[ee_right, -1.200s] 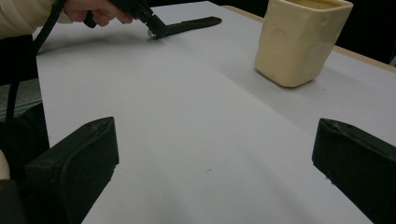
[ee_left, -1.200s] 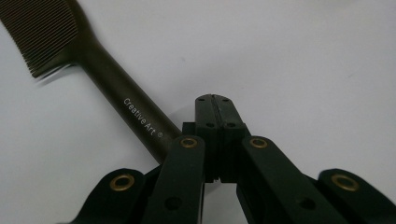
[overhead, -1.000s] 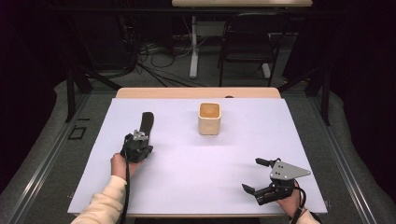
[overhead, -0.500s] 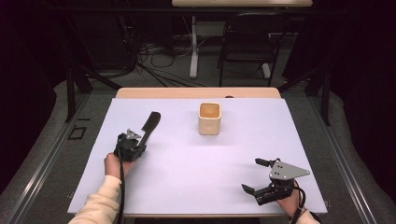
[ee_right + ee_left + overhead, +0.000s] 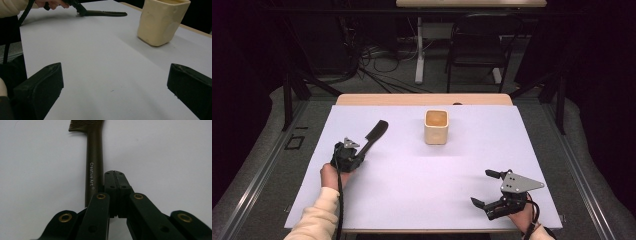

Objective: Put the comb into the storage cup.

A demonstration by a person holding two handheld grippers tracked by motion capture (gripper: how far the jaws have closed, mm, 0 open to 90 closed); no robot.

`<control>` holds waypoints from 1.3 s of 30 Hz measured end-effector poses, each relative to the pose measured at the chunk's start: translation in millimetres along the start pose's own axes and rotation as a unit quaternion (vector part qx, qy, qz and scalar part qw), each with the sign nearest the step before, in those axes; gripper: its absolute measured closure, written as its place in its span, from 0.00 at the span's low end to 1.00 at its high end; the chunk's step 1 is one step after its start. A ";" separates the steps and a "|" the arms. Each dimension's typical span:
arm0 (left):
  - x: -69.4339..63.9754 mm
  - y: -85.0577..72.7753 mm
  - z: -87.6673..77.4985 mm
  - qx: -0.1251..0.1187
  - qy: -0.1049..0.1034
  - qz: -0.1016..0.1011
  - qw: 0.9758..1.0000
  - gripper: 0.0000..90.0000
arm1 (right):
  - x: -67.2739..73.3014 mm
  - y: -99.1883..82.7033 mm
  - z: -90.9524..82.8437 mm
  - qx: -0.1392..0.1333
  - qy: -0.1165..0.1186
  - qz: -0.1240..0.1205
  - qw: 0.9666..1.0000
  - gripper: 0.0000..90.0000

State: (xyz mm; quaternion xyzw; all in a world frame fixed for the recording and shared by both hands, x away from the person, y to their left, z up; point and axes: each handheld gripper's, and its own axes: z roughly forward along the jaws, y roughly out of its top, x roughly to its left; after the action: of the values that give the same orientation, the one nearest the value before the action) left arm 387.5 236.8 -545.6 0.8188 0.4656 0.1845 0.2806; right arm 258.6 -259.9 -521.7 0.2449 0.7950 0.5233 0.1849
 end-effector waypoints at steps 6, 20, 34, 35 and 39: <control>3.9 -1.1 -3.2 0.001 -0.001 0.000 1.000 1.00 | 0.8 0.3 -0.1 0.000 0.001 -0.001 1.000 0.00; 1.8 14.2 -24.1 -0.011 -0.039 0.006 0.999 0.52 | -0.1 -0.1 0.6 0.001 0.000 0.001 1.000 0.00; 16.0 37.9 -9.8 0.037 -0.023 0.012 0.999 0.12 | -0.6 -0.8 3.2 0.006 0.002 0.005 1.000 0.00; 16.2 40.3 -8.8 0.041 -0.020 0.014 0.999 0.10 | -0.6 -0.8 3.2 0.006 0.002 0.006 1.000 0.00; 16.2 47.0 -4.0 0.054 -0.017 0.017 0.998 0.00 | -0.7 -0.8 3.1 0.006 0.002 0.006 1.000 0.00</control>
State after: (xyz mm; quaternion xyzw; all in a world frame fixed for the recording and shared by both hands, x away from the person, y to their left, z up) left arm 424.3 232.7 -512.1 0.8436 0.4563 0.1496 0.2403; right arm 260.7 -258.2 -523.6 0.2495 0.7968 0.5203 0.1793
